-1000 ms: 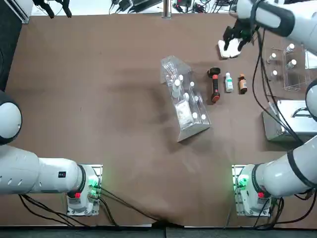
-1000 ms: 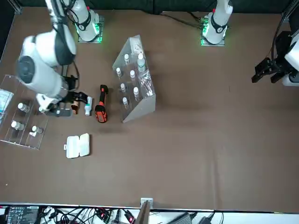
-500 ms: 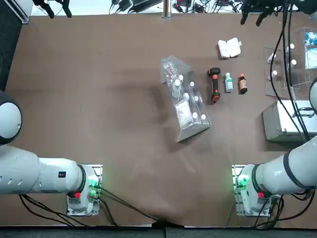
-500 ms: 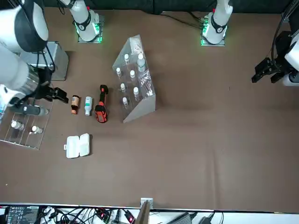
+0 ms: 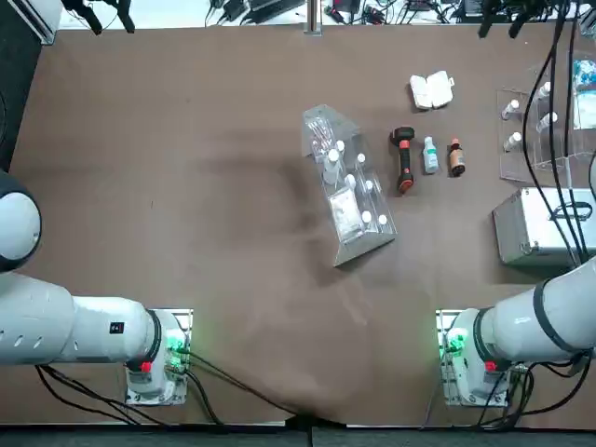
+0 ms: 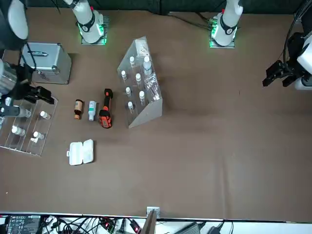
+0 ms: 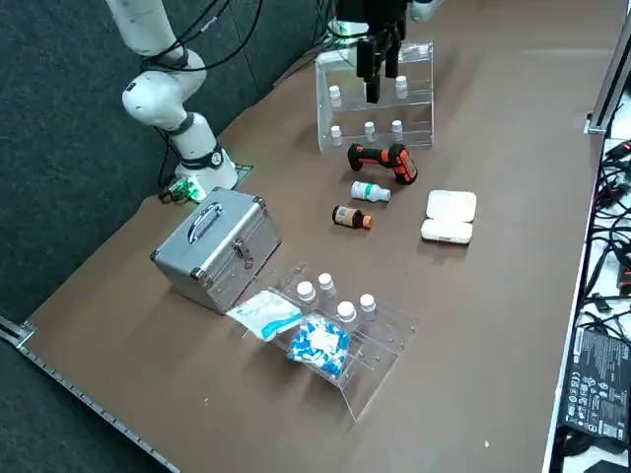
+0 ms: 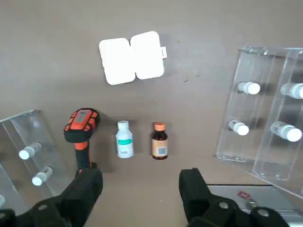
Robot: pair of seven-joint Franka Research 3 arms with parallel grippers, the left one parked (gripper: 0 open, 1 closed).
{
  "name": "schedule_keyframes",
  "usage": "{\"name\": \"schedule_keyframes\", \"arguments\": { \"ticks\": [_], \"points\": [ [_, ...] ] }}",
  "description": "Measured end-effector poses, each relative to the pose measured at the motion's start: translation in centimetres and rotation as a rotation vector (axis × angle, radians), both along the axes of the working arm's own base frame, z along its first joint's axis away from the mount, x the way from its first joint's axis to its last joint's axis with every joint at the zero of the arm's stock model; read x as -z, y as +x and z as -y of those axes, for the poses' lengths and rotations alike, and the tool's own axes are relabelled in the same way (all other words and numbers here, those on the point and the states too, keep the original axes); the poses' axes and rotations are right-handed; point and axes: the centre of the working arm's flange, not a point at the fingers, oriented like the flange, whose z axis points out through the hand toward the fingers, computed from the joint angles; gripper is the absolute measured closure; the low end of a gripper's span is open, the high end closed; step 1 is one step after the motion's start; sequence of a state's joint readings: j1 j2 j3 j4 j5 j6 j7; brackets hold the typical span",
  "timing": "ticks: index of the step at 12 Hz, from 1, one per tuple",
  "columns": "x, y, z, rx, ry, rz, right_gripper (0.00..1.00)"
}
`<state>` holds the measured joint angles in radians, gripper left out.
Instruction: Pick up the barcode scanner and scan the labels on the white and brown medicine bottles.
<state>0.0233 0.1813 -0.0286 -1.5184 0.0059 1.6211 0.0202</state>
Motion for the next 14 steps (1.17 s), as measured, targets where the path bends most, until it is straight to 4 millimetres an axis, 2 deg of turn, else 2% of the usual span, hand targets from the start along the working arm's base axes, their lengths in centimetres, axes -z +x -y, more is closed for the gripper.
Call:
{"name": "schedule_keyframes", "arguments": {
  "ticks": [2, 10, 14],
  "points": [
    [-1.2, -0.8, 0.9, -0.008, 0.002, 0.008, 0.0],
    [-5.5, -6.3, 0.8, -0.052, 0.008, 0.066, 0.0],
    [-6.2, -7.2, 0.8, -0.053, 0.008, 0.084, 0.0]
  ]
}}
